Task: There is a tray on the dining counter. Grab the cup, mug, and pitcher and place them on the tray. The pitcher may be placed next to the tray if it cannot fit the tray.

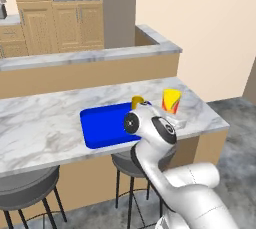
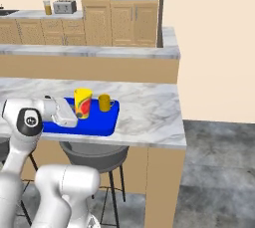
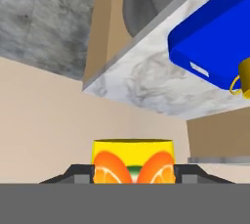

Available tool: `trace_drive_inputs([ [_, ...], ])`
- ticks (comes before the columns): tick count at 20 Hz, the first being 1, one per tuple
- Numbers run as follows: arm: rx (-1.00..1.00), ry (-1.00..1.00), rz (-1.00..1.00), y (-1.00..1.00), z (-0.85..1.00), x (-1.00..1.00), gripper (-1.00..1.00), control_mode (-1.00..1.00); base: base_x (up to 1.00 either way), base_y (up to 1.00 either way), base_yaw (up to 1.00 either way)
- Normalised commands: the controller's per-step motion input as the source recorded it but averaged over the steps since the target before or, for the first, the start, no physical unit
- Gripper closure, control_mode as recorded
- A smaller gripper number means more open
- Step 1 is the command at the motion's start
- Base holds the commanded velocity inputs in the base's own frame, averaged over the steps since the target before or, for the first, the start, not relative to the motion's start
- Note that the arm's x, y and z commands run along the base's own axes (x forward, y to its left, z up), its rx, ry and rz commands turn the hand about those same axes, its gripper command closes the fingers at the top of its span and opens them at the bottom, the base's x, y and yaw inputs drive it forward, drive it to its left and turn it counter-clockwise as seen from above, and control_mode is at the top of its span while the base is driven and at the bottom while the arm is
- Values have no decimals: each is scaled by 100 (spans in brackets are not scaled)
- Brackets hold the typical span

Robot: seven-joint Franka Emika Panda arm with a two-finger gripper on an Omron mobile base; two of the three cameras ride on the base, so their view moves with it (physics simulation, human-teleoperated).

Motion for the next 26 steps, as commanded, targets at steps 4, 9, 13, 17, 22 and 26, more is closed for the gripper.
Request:
trace_drive_inputs([
  [4,-4,1,0,2,-4,14,100,-100,0,0,0],
  [9,0,-8,-5,20,-12,18,100,-100,0,0,0],
  [13,3,-10,-20,4,-27,25,100,-100,0,0,0],
  [17,4,-5,-11,0,-14,17,100,-100,0,0,0],
  [22,0,-1,-3,0,-12,26,100,-100,0,0,0],
  [26,0,0,-1,0,-17,14,100,-100,0,0,0],
])
